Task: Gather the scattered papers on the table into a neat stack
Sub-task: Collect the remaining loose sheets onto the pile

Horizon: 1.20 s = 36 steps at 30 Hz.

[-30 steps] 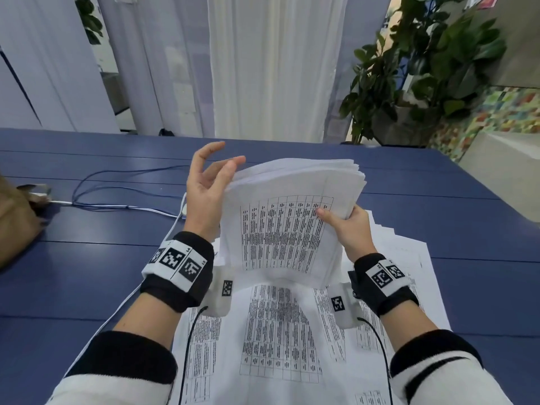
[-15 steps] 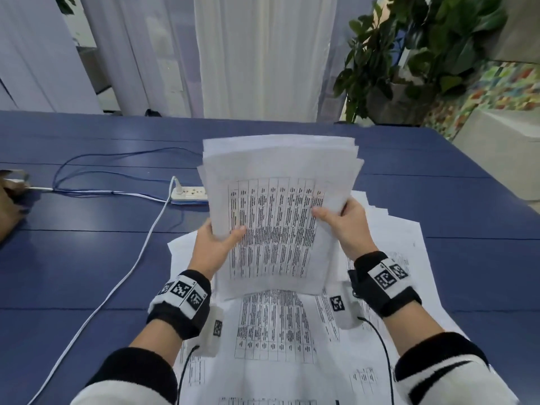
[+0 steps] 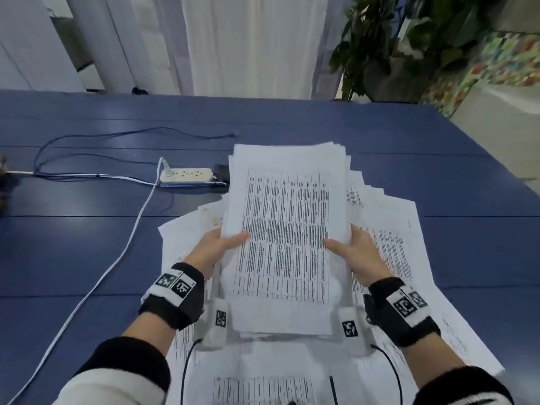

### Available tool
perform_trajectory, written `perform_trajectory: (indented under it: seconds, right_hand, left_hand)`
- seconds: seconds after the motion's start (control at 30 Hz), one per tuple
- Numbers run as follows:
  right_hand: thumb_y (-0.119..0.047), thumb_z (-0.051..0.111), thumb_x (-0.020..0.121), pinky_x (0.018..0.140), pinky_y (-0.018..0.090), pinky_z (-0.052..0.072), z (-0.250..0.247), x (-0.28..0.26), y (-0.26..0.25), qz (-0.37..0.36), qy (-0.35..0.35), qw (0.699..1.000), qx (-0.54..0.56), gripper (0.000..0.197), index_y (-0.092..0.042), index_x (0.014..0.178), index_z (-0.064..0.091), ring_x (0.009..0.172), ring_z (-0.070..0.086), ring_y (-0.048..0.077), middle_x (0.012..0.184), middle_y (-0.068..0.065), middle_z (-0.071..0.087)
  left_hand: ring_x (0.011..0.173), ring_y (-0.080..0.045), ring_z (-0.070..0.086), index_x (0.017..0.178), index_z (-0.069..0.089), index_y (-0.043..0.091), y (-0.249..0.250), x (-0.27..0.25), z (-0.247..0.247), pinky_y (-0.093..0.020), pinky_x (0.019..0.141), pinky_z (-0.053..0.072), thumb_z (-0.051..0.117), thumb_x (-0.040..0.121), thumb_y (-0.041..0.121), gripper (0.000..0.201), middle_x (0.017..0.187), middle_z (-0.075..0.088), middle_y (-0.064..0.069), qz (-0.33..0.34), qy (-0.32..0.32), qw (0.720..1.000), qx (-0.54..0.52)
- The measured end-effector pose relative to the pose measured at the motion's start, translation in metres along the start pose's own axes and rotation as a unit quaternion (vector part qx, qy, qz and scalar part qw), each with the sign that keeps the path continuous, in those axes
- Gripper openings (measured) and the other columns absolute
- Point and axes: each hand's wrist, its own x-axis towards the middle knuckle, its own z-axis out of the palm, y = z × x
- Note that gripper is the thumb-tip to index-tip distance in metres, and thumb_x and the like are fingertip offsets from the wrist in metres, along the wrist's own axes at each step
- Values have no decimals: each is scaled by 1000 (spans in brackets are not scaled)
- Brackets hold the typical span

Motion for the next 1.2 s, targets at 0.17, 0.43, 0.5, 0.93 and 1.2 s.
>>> perform_trajectory:
  seconds: [0.17, 0.43, 0.5, 0.93, 1.2]
  right_hand:
    - [-10, 62, 86, 75, 22, 50, -4, -27, 50, 107, -34, 992, -54, 37, -8, 121, 52, 88, 60, 11, 109, 3, 62]
    - [-38, 65, 82, 104, 53, 34, -94, 18, 84, 269, 216, 876, -338, 69, -5, 136, 38, 125, 36, 38, 141, 23, 34]
    - [-49, 68, 77, 109, 53, 24, -101, 22, 89, 311, 212, 852, -363, 88, 0, 139, 29, 135, 20, 39, 147, 25, 20]
    - [-55, 73, 67, 104, 49, 31, -60, 25, 95, 230, 127, 884, -387, 90, -8, 133, 33, 128, 33, 32, 136, 14, 34]
    - [-42, 78, 68, 104, 48, 34, -35, 36, 83, 202, 91, 905, -364, 88, -6, 134, 34, 125, 36, 31, 134, 14, 33]
  left_hand:
    - [107, -31, 59, 125, 51, 1, -64, -6, 30, -48, 102, 43, 62, 86, 8, 42, 124, 59, -19, -86, 5, 990, 108]
    - [104, -33, 58, 127, 51, -2, -91, -13, 13, -43, 95, 47, 61, 86, 9, 43, 117, 60, -19, -104, 116, 983, 94]
    - [102, -32, 58, 127, 51, -2, -95, -12, 8, -42, 91, 48, 61, 86, 9, 43, 113, 60, -17, -111, 124, 983, 79]
    - [108, -37, 58, 122, 50, 0, -100, 8, 4, -52, 100, 43, 61, 86, 14, 40, 115, 62, -21, -164, 61, 983, -55]
    - [72, -27, 70, 110, 51, -2, -103, 9, -5, -33, 58, 58, 50, 92, 6, 20, 84, 71, -16, -153, 16, 976, -156]
